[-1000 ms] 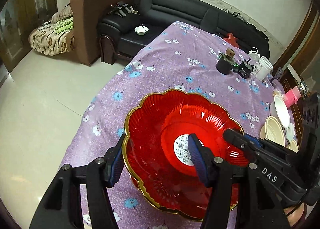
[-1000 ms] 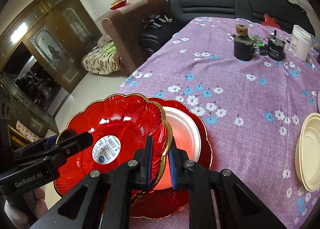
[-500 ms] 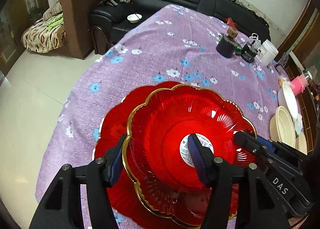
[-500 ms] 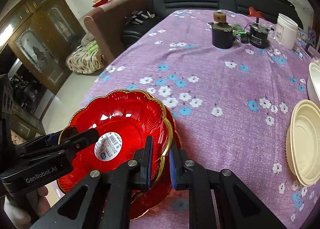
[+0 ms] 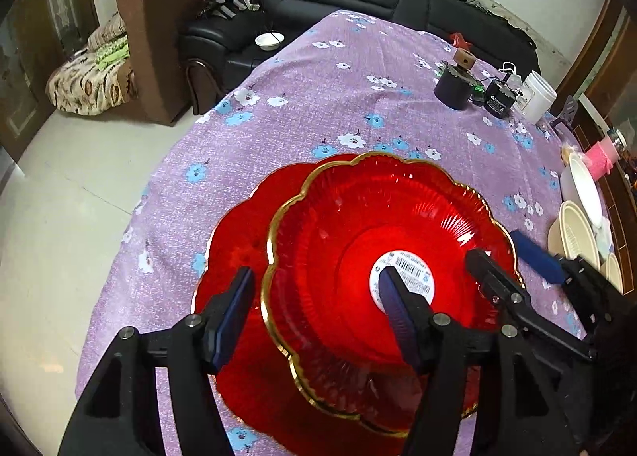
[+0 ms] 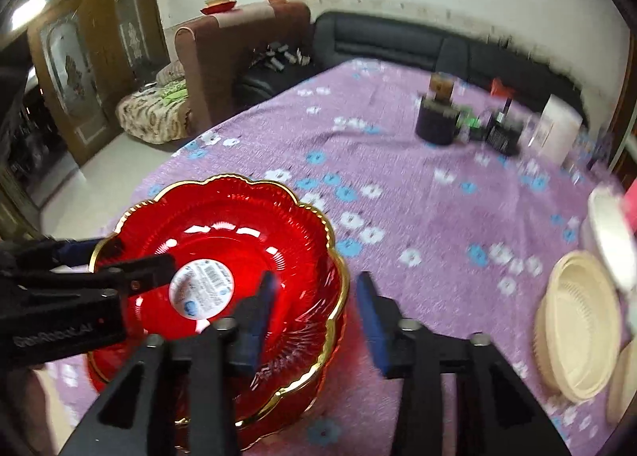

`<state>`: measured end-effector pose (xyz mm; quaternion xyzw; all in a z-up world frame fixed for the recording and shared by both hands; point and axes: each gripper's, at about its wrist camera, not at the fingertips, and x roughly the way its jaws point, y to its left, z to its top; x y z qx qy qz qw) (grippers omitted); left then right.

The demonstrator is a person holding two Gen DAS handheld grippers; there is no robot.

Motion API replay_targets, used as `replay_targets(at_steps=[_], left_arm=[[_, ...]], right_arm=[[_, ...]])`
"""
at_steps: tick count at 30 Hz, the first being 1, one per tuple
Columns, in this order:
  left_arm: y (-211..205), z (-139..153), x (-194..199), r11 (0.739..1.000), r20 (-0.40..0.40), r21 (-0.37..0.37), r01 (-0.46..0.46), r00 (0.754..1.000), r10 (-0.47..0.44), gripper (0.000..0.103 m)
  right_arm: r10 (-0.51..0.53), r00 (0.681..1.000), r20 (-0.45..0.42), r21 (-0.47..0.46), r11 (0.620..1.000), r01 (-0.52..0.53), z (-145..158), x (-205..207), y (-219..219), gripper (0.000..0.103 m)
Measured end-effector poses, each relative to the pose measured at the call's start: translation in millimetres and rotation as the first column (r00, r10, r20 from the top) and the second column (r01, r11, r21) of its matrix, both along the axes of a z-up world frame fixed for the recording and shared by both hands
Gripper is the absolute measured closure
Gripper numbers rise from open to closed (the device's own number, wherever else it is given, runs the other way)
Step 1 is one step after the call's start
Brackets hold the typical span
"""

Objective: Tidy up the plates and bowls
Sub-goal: 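Carry the small red plate and lower it onto another red plate, then open both grippers, release the red plate and move toward the cream bowls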

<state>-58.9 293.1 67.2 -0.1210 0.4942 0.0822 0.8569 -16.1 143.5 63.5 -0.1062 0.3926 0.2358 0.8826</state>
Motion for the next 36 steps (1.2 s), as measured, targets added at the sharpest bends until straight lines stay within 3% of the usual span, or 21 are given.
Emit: replay_targets(at_steps=[3, 6, 11, 15, 22, 28, 32, 36], left_arm=[[3, 0, -6, 1.000, 0.005, -0.015, -0.010, 1.000, 0.010, 0.039], [9, 5, -14, 0.999, 0.021, -0.028, -0.031, 0.999, 0.032, 0.039], [13, 22, -39, 0.996, 0.073, -0.060, -0.064, 0.995, 0.068, 0.032], [-6, 39, -53, 0.996, 0.125, -0.080, -0.027, 0.992, 0.037, 0.027], [-81, 51, -46, 0.983, 0.158, -0.115, 0.141, 0.980, -0.122, 0.024], [-160, 34, -20, 0.950, 0.113, -0.145, 0.278, 0.958, -0.264, 0.024], [-198, 22, -8, 0.932, 0.085, -0.144, 0.332, 0.943, -0.322, 0.024], [-227, 9, 1, 0.920, 0.043, -0.138, 0.366, 0.931, -0.363, 0.024]], right_arm=[[0.016, 0.994, 0.109, -0.065, 0.998, -0.009, 2, -13, 7, 0.038], [0.014, 0.987, 0.163, -0.067, 0.998, -0.003, 8, -21, 4, 0.034], [-0.044, 0.985, 0.164, 0.023, 0.999, 0.040, 28, -29, -30, 0.030], [-0.088, 0.987, 0.135, 0.070, 0.994, 0.079, 34, -37, -72, 0.029], [-0.250, 0.965, 0.079, 0.108, 0.964, 0.241, 27, -59, -180, 0.029], [-0.428, 0.903, 0.038, 0.104, 0.900, 0.423, 15, -76, -282, 0.029], [-0.498, 0.867, 0.007, 0.137, 0.860, 0.492, 12, -82, -326, 0.029], [-0.521, 0.854, -0.018, 0.164, 0.841, 0.516, 4, -82, -347, 0.029]])
